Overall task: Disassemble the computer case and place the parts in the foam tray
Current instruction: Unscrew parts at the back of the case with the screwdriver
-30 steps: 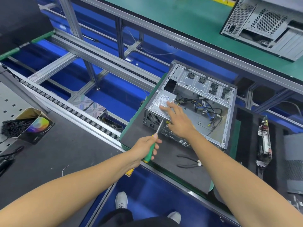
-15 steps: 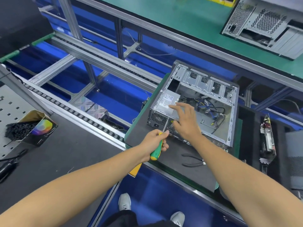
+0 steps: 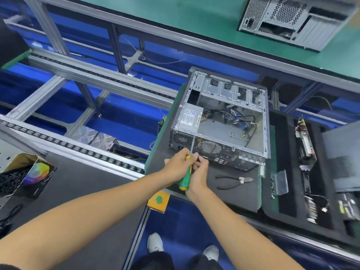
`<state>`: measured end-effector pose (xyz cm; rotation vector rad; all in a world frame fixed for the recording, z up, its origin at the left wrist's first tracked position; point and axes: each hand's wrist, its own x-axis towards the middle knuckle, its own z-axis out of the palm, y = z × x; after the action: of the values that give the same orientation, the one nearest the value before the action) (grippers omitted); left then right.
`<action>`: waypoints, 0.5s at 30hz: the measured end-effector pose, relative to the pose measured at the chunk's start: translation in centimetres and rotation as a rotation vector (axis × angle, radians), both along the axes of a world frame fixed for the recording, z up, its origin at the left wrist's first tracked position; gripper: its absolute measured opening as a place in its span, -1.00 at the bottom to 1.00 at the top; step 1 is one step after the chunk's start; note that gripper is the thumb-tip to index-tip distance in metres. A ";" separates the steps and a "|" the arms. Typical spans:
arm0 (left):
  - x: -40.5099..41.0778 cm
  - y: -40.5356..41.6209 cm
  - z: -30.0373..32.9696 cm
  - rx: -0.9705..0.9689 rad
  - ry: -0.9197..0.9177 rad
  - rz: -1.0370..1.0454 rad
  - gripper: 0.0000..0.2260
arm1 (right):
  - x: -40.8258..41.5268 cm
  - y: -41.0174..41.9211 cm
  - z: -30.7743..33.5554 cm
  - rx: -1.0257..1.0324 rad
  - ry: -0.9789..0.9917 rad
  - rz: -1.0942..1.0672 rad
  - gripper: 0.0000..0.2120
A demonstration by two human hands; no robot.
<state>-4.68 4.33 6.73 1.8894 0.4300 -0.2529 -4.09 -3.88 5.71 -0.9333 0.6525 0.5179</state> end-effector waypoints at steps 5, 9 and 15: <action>0.0 0.6 -0.7 0.000 0.017 -0.023 -0.66 | -2.0 -0.8 -0.6 0.080 -0.027 0.271 -0.43; 0.0 1.7 0.1 -0.079 0.030 -0.080 -0.65 | -2.2 -1.2 -0.7 -0.005 -0.027 0.357 -0.53; 0.4 2.4 1.5 -0.349 0.067 -0.068 -0.71 | -1.6 -1.0 -0.6 -0.174 -0.061 0.285 -0.81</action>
<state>-4.32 6.76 8.24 1.5573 0.3420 -0.4101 -5.71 -4.85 5.11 -1.2109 0.5172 0.6901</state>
